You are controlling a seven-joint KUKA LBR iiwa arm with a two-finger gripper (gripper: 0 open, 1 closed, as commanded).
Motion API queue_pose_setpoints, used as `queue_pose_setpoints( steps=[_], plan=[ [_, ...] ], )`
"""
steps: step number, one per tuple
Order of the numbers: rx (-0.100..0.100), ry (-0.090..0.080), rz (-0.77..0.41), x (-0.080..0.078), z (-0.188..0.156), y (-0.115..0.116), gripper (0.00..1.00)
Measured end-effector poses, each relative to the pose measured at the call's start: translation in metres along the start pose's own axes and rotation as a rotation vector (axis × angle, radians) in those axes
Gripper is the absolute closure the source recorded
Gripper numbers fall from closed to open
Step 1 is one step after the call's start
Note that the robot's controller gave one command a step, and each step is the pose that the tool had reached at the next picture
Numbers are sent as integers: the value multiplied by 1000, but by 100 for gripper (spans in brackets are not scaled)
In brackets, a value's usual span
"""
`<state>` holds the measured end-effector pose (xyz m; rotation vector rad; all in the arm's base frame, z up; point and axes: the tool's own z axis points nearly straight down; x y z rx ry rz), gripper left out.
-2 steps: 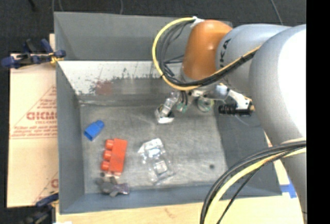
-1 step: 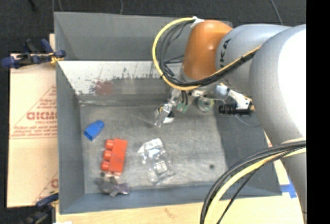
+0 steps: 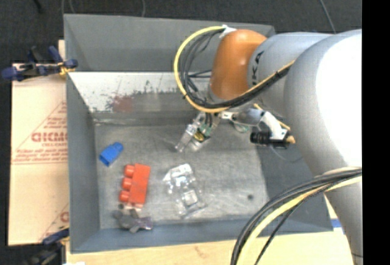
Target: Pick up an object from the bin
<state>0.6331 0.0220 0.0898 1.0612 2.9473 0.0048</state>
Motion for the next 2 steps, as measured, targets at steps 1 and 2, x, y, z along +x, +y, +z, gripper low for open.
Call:
queue_pose_setpoints(
  steps=[1, 2],
  plan=[
    [3, 4, 182, -3, 3, 20, 0],
    [8, 4, 56, -23, 8, -14, 0]
  ],
)
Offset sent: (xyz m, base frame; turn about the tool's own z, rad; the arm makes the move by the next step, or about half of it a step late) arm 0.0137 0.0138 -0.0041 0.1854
